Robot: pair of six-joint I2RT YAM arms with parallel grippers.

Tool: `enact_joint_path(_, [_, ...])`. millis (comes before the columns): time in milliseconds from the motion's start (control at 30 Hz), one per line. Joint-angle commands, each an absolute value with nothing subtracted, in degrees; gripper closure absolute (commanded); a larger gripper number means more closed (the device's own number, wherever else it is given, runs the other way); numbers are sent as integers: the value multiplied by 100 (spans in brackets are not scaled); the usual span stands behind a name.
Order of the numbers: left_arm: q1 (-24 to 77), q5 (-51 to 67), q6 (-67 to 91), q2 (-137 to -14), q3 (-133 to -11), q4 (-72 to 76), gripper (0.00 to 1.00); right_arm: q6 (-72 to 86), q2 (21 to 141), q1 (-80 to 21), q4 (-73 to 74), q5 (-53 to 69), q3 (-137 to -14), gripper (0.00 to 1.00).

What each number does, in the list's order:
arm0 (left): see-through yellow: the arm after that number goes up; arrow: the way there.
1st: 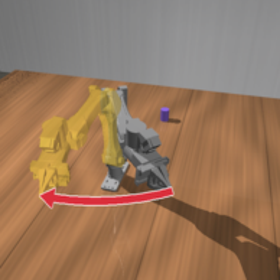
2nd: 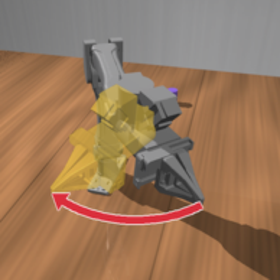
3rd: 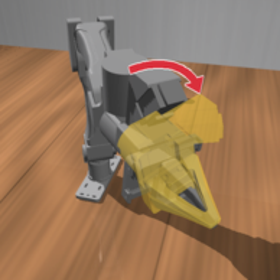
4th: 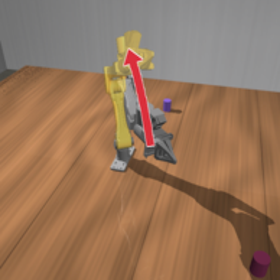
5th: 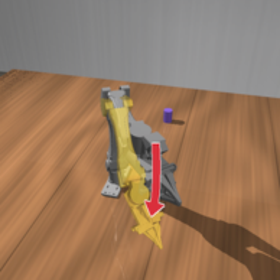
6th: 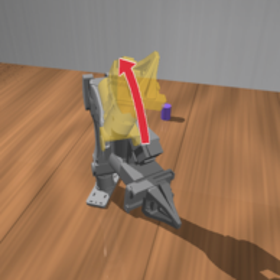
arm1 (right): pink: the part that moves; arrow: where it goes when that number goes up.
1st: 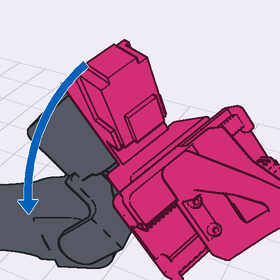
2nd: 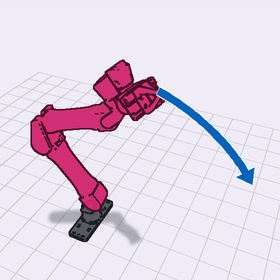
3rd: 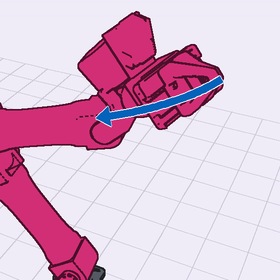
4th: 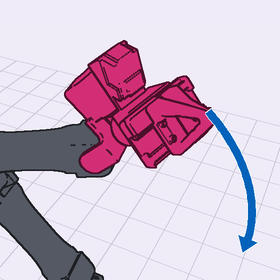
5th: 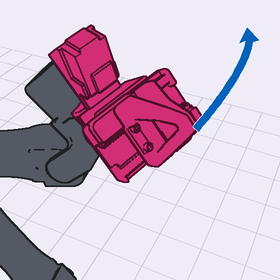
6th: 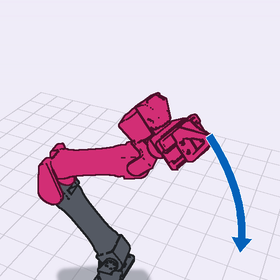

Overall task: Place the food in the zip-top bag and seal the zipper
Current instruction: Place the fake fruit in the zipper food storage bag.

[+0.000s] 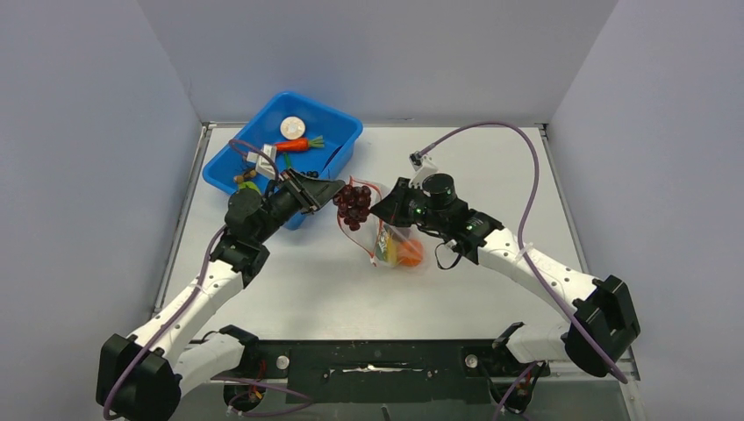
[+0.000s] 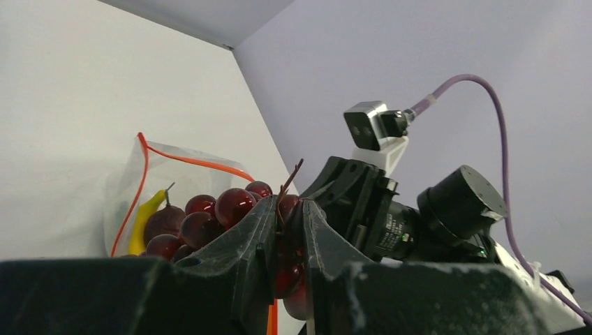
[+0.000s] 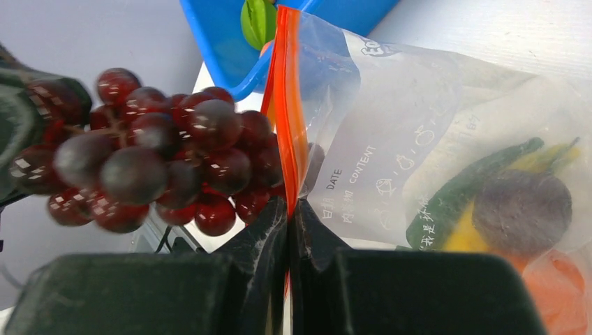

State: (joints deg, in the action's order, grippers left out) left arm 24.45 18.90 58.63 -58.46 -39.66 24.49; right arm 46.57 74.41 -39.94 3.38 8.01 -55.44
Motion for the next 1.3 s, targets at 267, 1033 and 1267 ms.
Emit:
enact_joint_path(267, [2694, 1295, 5396, -6157, -4155, 1983, 97, 4463, 7155, -4166, -148, 811, -5810, 100])
enact_joint_path(1033, [3021, 1655, 4362, -6678, -5212, 262, 48, 4309, 7014, -4158, 136, 525, -5845, 100])
enact_joint_path(1267, [3018, 919, 3758, -6276, -5432, -804, 48, 4352, 6795, -4037, 218, 451, -5778, 100])
